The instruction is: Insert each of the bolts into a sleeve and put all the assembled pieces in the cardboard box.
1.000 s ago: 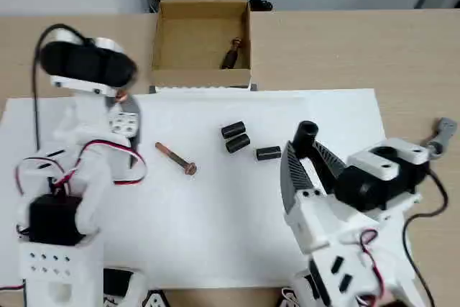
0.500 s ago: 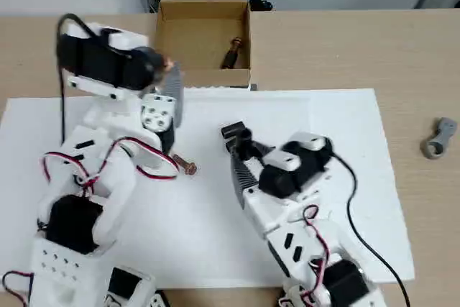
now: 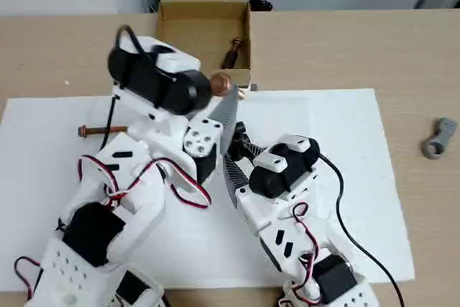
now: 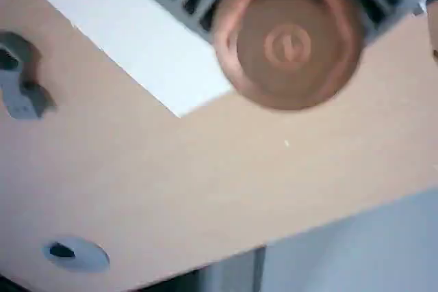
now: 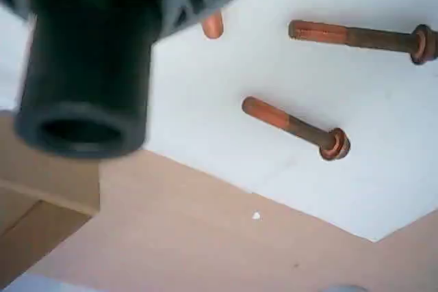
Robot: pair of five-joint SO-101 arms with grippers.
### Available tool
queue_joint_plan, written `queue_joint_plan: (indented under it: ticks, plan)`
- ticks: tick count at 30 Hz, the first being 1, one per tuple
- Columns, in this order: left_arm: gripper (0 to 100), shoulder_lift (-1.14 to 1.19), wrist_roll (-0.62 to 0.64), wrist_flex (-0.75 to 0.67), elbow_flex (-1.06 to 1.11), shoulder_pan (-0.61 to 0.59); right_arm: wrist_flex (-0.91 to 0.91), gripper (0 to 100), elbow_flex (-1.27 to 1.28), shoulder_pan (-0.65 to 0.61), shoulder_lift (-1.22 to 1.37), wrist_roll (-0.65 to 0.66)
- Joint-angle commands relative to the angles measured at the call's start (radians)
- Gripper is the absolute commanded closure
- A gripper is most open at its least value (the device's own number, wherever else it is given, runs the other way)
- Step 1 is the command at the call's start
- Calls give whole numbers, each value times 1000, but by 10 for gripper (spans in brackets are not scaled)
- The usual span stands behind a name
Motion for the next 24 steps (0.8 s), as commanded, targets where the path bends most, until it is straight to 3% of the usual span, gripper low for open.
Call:
queue_joint_plan:
  ticks: [1, 5, 15, 24]
  plan:
    - [994, -17, 3, 35, -48, 11, -24, 995, -6, -5, -8, 49]
    - [993, 12, -8, 150, -127, 9, -24, 995, -6, -5, -7, 87]
    - [994, 353, -41, 601, -653, 8, -22, 995, -5, -5, -2, 87]
    - [994, 419, -20, 624, -693, 8, -24, 995, -5, -4, -8, 87]
